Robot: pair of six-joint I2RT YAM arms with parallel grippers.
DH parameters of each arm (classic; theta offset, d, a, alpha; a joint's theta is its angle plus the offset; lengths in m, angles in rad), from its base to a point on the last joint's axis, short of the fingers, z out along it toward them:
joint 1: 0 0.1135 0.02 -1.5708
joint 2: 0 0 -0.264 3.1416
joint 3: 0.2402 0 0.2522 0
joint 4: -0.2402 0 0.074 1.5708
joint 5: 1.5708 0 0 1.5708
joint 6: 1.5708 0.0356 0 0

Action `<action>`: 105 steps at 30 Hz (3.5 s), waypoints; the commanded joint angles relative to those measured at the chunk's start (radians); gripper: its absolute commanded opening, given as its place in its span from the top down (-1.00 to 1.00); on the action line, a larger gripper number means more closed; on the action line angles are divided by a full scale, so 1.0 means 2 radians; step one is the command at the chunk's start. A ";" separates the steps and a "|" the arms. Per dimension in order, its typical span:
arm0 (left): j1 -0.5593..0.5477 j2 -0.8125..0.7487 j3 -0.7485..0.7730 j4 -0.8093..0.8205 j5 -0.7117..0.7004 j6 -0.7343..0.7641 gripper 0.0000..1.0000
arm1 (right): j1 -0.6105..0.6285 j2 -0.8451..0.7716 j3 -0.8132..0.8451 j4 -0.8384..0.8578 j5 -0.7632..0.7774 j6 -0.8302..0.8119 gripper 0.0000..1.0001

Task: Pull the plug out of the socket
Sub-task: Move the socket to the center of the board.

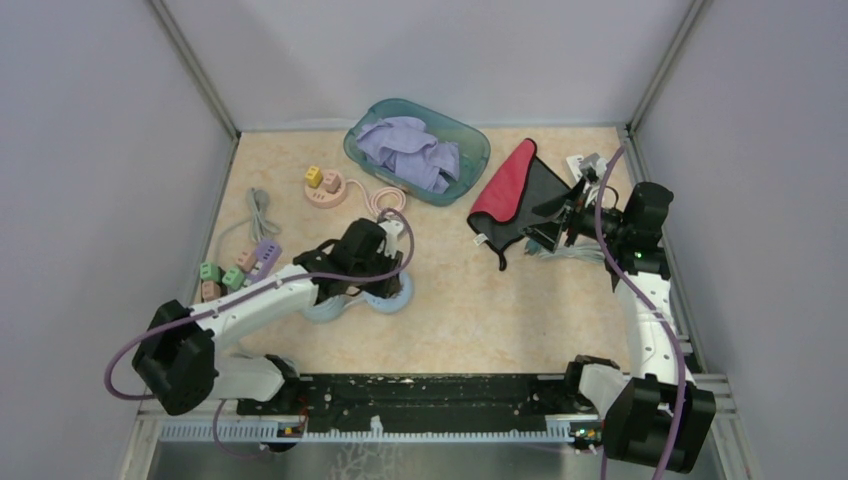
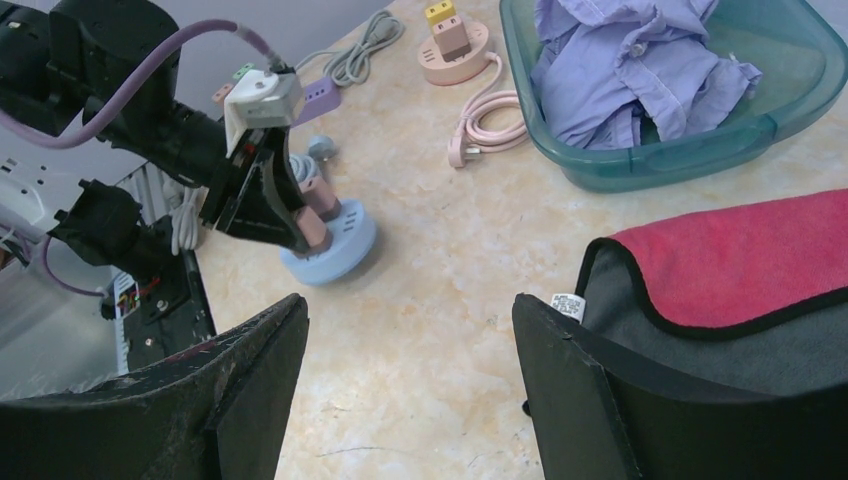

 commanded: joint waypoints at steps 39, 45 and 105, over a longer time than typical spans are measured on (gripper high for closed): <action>-0.168 0.100 0.058 0.171 0.046 -0.009 -0.32 | 0.006 0.002 0.007 0.008 0.002 -0.018 -0.50; -0.168 0.022 0.003 0.237 0.052 -0.003 -0.35 | 0.006 0.003 0.006 0.009 0.000 -0.019 -0.50; 0.263 0.055 -0.391 0.949 -0.143 0.166 -1.00 | 0.273 0.065 -0.028 -0.033 0.152 -0.233 -0.54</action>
